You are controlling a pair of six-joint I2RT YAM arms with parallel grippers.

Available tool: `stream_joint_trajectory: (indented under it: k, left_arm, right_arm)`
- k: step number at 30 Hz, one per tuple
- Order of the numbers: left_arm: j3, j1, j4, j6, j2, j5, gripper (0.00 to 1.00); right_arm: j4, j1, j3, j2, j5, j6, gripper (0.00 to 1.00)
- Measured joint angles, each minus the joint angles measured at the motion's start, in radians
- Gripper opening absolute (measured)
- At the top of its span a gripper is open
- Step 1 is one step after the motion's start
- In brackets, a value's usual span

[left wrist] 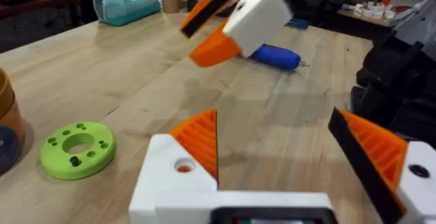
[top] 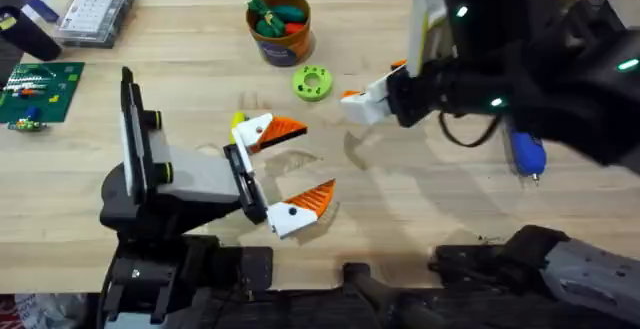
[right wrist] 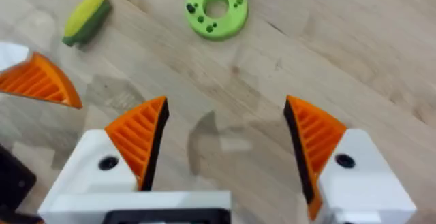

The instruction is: Pick up the gripper from the table and insert it into the empty holder that is missing its gripper. Then pick up a screw, insert it into the mounting hole, and use the screwdriver to tighten it. Finally, clean up the table by picking up the vegetable and placing it into the bucket.

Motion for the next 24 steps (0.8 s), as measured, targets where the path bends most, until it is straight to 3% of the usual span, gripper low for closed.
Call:
stream_joint_trajectory:
  k: [10,17,24]
  left_arm:
    - [0.000,0.000,0.000,0.000,0.000,0.000,0.988]
    - [0.000,0.000,0.000,0.000,0.000,0.000,0.988]
    - [0.000,0.000,0.000,0.000,0.000,0.000,0.988]
  right_arm:
    - [0.297,0.016,-0.058,0.206,-0.010,-0.020,0.996]
    - [0.295,0.033,-0.016,0.315,-0.021,-0.044,0.942]
    - [0.197,0.033,0.170,0.450,-0.053,-0.089,0.943]
